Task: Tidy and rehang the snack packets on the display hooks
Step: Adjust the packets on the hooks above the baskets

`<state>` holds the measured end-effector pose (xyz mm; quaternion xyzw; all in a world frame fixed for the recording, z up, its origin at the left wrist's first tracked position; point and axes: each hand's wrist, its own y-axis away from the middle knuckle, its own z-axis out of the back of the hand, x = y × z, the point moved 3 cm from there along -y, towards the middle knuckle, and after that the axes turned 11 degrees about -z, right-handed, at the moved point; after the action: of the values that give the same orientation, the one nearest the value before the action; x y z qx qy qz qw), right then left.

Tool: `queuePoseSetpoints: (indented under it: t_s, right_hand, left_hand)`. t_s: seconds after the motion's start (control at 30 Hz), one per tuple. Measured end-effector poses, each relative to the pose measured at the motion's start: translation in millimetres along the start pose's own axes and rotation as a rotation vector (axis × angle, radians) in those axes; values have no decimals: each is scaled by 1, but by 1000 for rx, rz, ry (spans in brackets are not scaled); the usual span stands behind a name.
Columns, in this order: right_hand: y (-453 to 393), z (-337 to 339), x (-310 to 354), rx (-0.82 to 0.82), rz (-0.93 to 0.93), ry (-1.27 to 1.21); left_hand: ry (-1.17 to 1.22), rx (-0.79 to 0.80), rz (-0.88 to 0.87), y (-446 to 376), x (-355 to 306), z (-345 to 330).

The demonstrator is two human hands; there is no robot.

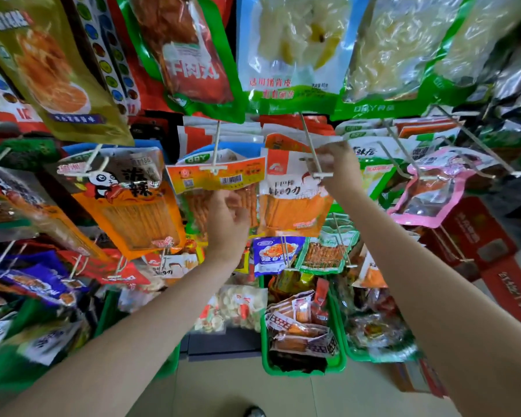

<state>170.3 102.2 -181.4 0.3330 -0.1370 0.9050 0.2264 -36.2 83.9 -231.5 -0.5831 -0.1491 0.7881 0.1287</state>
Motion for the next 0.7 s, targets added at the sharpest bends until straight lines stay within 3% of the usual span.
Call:
queuePoseSetpoints:
  t_s: [0.17, 0.3, 0.43, 0.5, 0.6, 0.7]
  right_hand:
    - [28, 21, -3, 6, -14, -150]
    - [72, 40, -17, 258, -98, -392]
    - [113, 35, -58, 458, -188, -246]
    - [122, 21, -85, 499, -263, -221]
    - [130, -10, -125, 532, -361, -171]
    - [133, -39, -164, 549, -460, -201]
  left_hand:
    - [-78, 222, -221, -14, -16, -15]
    - [-14, 264, -404, -17, -41, -15]
    - [-23, 442, -530, 13, -39, -19]
    - [-48, 637, -499, 38, -25, -34]
    - [-195, 1016, -290, 70, 11, -68]
    - [-218, 1104, -56, 88, 53, -99]
